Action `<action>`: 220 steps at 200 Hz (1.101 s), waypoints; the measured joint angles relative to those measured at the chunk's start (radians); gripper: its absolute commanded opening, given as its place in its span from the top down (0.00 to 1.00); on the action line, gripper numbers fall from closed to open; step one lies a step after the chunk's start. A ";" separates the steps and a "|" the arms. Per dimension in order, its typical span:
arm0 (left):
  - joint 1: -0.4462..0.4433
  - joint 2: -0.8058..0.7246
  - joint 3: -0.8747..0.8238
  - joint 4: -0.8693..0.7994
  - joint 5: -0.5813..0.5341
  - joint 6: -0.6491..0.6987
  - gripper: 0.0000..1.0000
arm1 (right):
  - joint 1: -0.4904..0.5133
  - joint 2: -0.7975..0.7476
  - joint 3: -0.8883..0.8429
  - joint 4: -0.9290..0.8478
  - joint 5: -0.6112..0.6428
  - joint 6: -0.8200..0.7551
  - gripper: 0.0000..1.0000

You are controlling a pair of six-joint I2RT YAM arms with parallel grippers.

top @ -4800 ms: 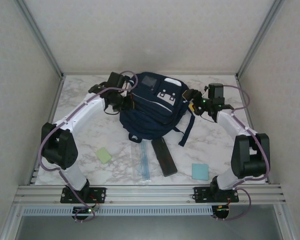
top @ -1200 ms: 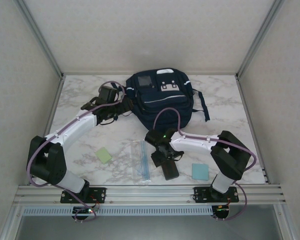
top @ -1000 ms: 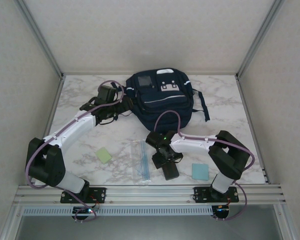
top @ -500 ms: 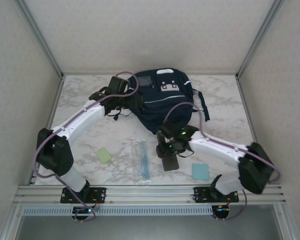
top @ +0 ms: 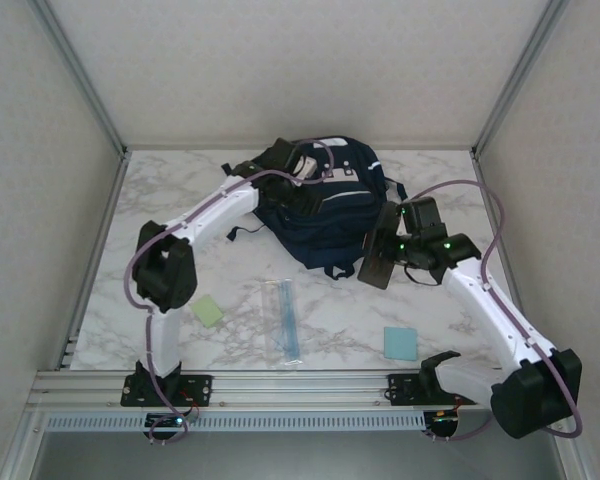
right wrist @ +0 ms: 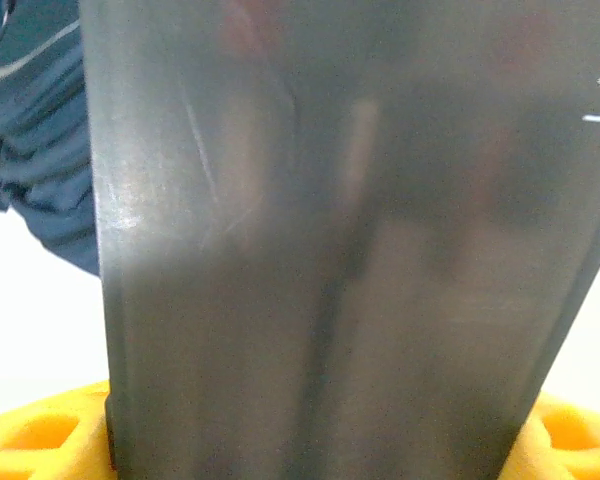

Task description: Pack books, pencil case, and school supplies into a backpack

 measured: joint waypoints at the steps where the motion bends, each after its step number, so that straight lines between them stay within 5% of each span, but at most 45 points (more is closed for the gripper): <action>1: 0.000 0.003 0.003 -0.002 0.000 0.002 0.17 | -0.002 0.002 0.001 0.000 0.000 0.000 0.54; 76: -0.012 0.186 0.185 -0.121 0.055 0.060 0.20 | -0.072 0.045 0.014 0.047 -0.068 0.030 0.54; 149: -0.022 0.129 0.111 -0.146 0.156 0.067 0.16 | -0.089 -0.002 0.014 0.023 -0.059 0.029 0.53; 220: -0.034 0.160 0.148 -0.172 0.106 0.097 0.20 | -0.090 -0.002 0.014 0.020 -0.060 0.029 0.53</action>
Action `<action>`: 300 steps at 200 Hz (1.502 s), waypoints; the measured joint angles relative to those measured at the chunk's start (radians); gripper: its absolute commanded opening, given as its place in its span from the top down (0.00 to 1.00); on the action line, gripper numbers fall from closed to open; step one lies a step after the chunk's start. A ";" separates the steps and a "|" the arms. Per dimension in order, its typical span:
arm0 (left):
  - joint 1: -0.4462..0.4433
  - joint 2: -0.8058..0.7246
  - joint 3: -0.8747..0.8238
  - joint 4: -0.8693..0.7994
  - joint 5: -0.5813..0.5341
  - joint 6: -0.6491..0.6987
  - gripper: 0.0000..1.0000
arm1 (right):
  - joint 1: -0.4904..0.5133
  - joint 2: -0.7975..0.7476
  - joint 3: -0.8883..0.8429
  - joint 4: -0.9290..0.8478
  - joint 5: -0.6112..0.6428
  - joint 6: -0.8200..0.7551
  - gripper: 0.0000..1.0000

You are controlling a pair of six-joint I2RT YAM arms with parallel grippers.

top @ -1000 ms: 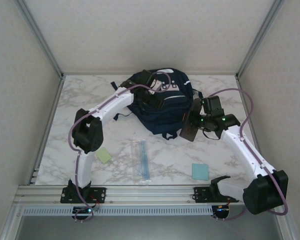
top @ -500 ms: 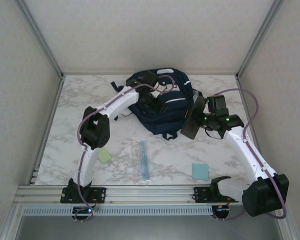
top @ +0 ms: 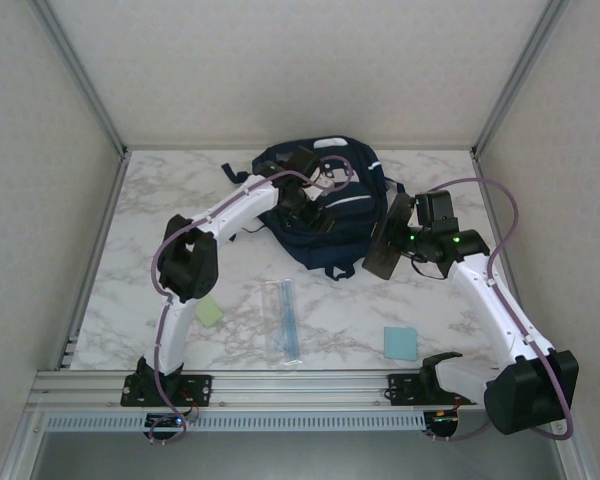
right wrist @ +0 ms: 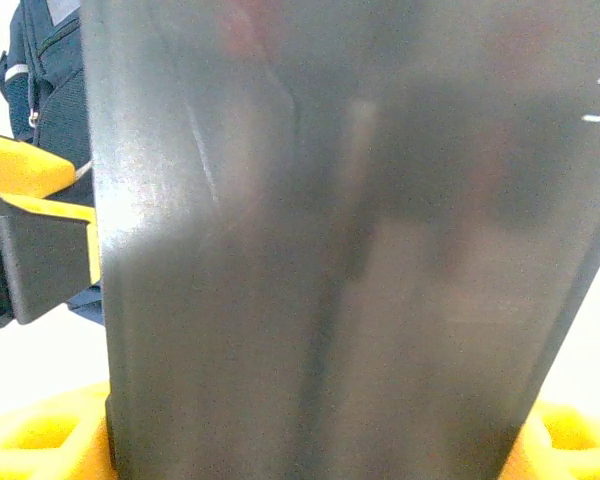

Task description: Pack books, pencil case, and school supplies into a backpack

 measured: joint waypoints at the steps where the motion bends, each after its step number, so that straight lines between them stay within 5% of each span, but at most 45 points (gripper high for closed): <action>1: 0.000 0.002 0.002 0.000 -0.003 0.000 0.20 | 0.000 0.000 0.000 0.000 0.000 0.000 0.53; 24: -0.006 0.036 0.021 0.008 -0.069 0.011 0.43 | 0.000 -0.001 0.000 0.000 0.000 0.000 0.54; 50: -0.030 0.062 0.035 0.017 -0.109 0.011 1.00 | 0.000 -0.008 0.000 0.000 0.000 0.000 0.54; 115: -0.019 0.069 0.107 -0.008 -0.074 -0.045 1.00 | -0.002 -0.031 0.000 -0.011 -0.008 0.000 0.57; 185: 0.123 0.004 0.179 0.022 0.107 -0.287 1.00 | -0.002 -0.010 0.000 0.007 -0.061 0.008 0.58; 300: 0.131 0.004 0.182 0.051 0.114 -0.404 1.00 | -0.002 0.485 0.252 0.295 -0.212 0.368 0.59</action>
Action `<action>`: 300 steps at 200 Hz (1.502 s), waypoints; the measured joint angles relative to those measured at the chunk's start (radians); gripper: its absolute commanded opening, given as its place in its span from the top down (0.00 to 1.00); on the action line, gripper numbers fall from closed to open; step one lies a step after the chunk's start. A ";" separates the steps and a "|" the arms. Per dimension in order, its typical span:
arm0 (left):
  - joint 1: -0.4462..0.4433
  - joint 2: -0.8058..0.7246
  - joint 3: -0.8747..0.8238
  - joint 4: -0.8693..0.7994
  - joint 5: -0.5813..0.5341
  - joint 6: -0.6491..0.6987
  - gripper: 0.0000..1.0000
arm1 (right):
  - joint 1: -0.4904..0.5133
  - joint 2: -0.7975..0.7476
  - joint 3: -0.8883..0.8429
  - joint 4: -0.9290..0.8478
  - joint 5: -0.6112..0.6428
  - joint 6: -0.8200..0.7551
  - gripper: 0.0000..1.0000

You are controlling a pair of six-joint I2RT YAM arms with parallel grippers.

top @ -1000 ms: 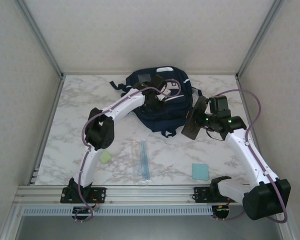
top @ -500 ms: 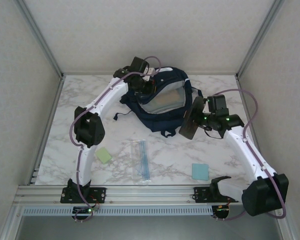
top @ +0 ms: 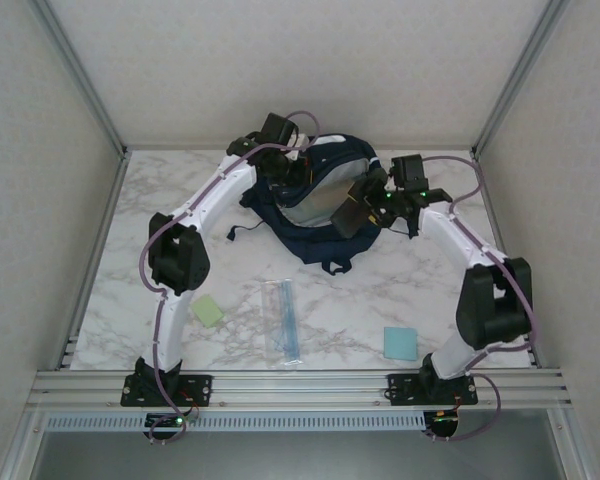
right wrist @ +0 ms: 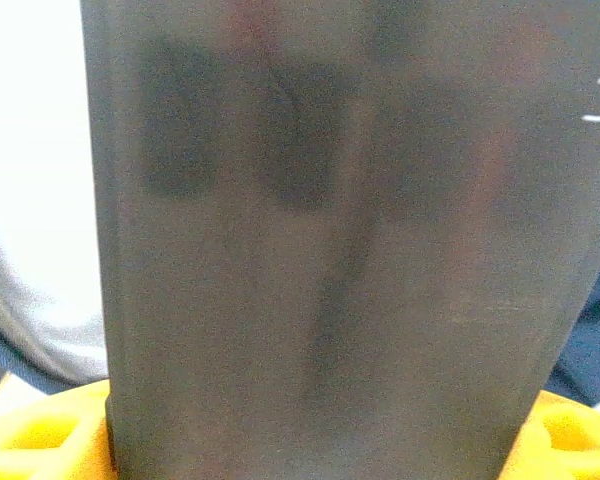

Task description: Pack books, pencil case, and school supplies into a backpack

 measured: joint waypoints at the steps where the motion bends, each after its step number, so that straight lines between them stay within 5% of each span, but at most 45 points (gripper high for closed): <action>1: 0.000 0.000 0.000 0.000 0.000 0.000 1.00 | 0.000 0.003 0.001 0.003 -0.001 0.003 0.59; 154: -0.003 -0.005 -0.001 0.021 -0.001 -0.031 1.00 | 0.103 0.392 0.225 0.177 -0.053 0.368 0.54; 190: -0.005 -0.021 -0.001 0.037 -0.010 -0.032 1.00 | 0.116 0.463 0.306 0.176 -0.039 0.425 0.39; 226: -0.005 -0.041 -0.001 0.050 -0.028 -0.031 1.00 | 0.118 0.491 0.351 0.176 -0.042 0.452 0.09; 255: -0.004 -0.048 -0.001 0.054 -0.043 -0.031 1.00 | 0.118 0.489 0.350 0.176 -0.040 0.440 0.01; 300: -0.004 -0.048 -0.001 0.051 -0.042 -0.031 1.00 | 0.118 0.364 0.237 0.185 -0.032 0.351 0.05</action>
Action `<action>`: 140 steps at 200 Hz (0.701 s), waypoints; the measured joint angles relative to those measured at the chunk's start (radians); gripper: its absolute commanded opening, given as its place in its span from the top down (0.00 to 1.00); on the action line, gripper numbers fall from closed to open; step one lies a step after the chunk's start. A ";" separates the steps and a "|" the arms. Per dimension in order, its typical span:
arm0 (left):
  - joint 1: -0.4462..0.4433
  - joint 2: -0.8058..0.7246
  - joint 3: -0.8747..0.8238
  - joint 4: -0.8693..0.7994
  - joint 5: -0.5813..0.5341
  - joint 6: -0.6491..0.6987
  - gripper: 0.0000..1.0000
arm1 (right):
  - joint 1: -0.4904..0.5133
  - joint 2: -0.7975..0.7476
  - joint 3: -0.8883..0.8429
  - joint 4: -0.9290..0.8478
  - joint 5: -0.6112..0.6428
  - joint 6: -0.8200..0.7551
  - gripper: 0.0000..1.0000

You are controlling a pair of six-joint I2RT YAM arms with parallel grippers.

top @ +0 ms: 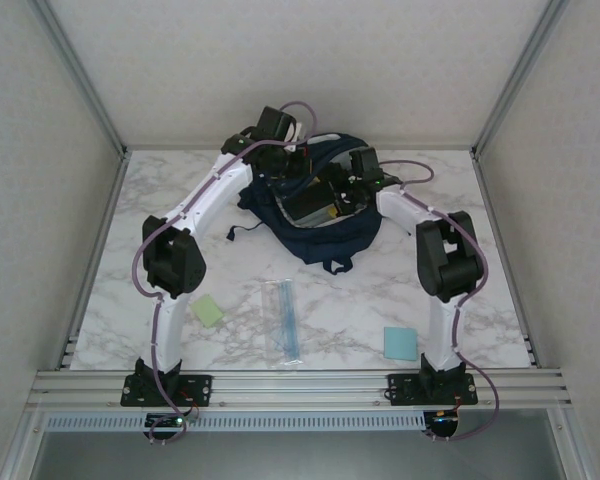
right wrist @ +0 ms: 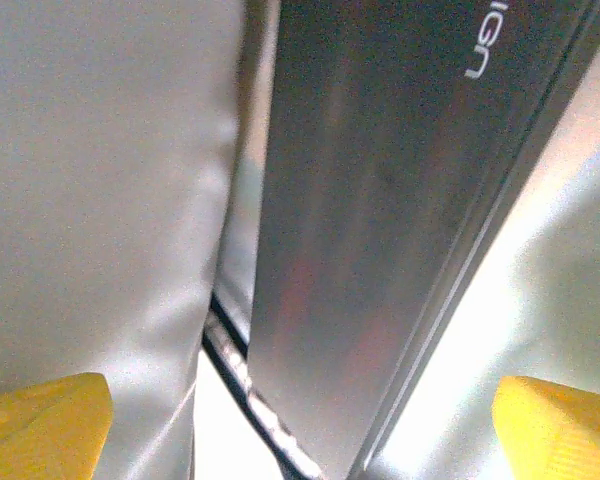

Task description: Pack books, pencil case, and school supplies into a backpack

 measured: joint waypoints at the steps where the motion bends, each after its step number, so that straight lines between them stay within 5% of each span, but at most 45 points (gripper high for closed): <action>1: 0.000 0.000 0.000 0.000 0.000 0.000 1.00 | 0.000 -0.007 -0.005 0.000 0.000 -0.002 0.05; 57: 0.000 0.000 0.000 -0.006 0.000 0.002 1.00 | 0.015 -0.362 -0.147 -0.138 0.028 -0.289 0.06; 122: -0.001 -0.008 -0.110 0.029 0.006 0.000 1.00 | 0.220 -0.631 -0.412 -0.334 0.116 -0.589 0.08; 140: -0.003 -0.039 -0.179 0.064 0.007 -0.009 0.75 | 0.279 -0.631 -0.479 -0.346 0.138 -0.625 0.08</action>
